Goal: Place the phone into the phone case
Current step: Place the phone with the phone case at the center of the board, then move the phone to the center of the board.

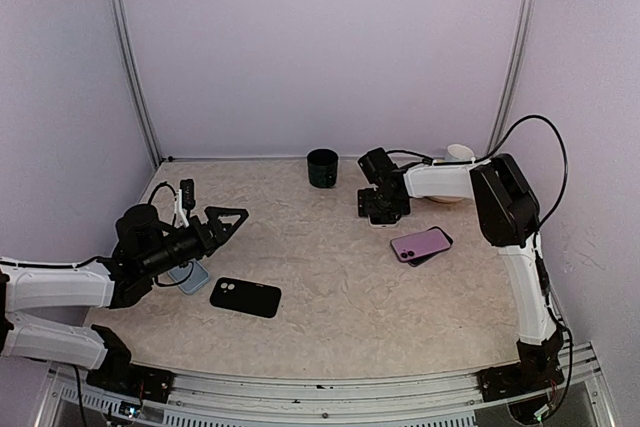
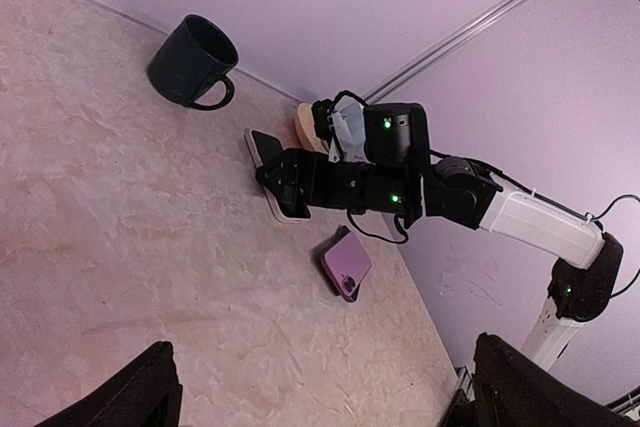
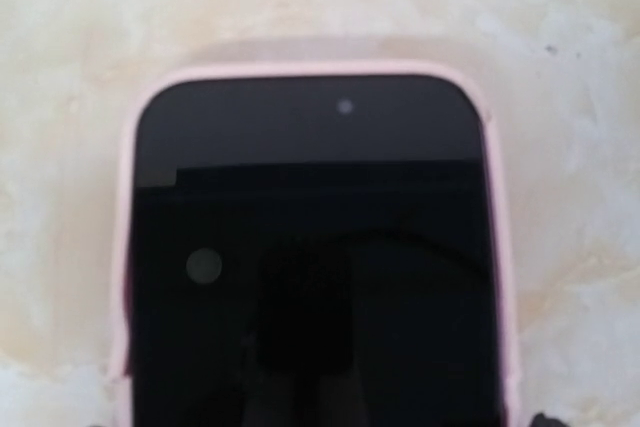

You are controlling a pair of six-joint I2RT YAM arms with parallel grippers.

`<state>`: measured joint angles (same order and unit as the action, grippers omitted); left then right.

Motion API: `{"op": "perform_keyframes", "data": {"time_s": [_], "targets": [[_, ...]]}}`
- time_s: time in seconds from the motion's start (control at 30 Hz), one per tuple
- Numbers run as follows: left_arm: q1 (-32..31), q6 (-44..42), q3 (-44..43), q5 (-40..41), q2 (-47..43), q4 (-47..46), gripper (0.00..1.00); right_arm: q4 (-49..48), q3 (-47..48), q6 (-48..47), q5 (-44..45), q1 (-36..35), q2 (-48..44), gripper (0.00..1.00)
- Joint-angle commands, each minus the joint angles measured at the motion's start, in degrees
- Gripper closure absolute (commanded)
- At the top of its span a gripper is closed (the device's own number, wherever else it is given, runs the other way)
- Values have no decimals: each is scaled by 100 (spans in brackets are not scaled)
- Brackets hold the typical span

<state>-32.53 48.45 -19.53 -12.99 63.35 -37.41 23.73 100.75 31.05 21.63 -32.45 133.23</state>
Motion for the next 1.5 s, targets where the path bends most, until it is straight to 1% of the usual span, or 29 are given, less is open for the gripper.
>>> {"op": "perform_keyframes", "data": {"time_s": [0.0, 0.23, 0.37, 0.57, 0.73, 0.9, 1.0, 1.13, 1.33, 1.47], "targets": [[54, 16, 90, 86, -15, -242, 1, 16, 77, 67, -18, 45, 104, 9], [54, -23, 90, 82, -31, -222, 1, -29, 35, -168, 50, 45, -262, 1], [50, -129, 85, 109, -72, -186, 1, -232, -253, -506, -127, 45, -756, 0], [-14, -261, -44, 23, 26, -188, 1, -503, -1041, -885, -271, 45, -1646, 0], [-316, -361, -367, 51, 354, -199, 1, -724, -1890, -980, -419, 59, -2366, 0], [-805, -660, -1077, 70, 1173, -30, 1, -948, -2821, -906, -803, 265, -2950, 0], [-1000, -678, -1518, -39, 1824, -65, 1, -1183, -3378, -770, -1136, 518, -3260, 0], [-1237, -639, -2138, -276, 2685, -172, 1, -1393, -3951, -715, -1321, 783, -3632, 0], [-1505, -431, -3230, -722, 4069, -267, 1, -1781, -4738, -638, -1472, 1118, -4280, 0], [-1607, -95, -3888, -1032, 4808, -502, 1, -2062, -5174, -576, -1692, 1415, -4628, 0]]}}
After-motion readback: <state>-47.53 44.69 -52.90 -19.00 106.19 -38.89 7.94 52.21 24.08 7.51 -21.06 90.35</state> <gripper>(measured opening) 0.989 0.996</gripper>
